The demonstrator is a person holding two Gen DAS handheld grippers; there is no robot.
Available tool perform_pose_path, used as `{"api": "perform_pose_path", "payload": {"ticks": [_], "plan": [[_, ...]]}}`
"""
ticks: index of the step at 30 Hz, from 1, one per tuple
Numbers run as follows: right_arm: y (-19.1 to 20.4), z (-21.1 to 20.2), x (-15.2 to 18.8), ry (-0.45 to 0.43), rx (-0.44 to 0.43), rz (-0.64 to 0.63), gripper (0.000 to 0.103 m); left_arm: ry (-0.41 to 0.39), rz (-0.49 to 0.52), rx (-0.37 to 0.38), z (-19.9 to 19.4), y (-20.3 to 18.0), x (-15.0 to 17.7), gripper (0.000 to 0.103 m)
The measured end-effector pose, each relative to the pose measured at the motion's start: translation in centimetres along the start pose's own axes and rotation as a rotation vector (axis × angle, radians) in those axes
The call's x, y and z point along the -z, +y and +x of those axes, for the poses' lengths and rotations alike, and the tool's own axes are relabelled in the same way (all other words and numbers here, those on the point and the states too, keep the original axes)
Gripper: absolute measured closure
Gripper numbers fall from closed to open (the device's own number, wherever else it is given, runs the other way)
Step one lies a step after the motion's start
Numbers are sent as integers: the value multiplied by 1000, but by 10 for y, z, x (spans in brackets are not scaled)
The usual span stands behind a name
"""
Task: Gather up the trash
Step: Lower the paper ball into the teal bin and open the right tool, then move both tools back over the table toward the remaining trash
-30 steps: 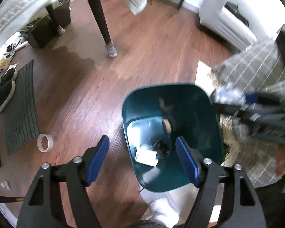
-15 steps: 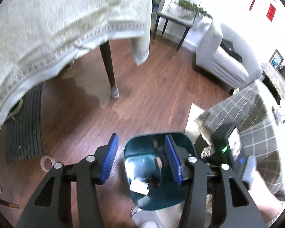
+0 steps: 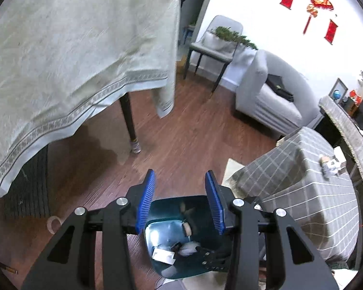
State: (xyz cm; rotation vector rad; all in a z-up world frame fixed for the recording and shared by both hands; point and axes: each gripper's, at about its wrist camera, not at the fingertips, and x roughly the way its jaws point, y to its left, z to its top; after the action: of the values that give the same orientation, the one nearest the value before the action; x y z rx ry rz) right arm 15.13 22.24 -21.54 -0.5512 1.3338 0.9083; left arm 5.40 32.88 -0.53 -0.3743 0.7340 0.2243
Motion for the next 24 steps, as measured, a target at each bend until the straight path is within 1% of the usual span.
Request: {"api": "perform_pose_path", "payload": {"ticks": [5, 8, 12, 16, 20, 24], "plan": [[-2, -21, 6, -42, -3, -9, 29, -51, 38, 20, -16, -21, -8, 58], [-1, -40, 7, -85, -4, -13, 29, -86, 62, 38, -25, -33, -11, 56], [-1, -77, 10, -177, -17, -19, 30, -123, 94, 48, -35, -52, -14, 53], [-5, -118, 13, -289, -4, -26, 40, -152, 97, 58, -39, -61, -18, 53], [-17, -165, 22, -409, 10, -6, 42, -187, 116, 55, -44, -75, -22, 49], [-29, -199, 33, -490, 26, 15, 44, -196, 133, 77, -44, -93, -23, 44]]}}
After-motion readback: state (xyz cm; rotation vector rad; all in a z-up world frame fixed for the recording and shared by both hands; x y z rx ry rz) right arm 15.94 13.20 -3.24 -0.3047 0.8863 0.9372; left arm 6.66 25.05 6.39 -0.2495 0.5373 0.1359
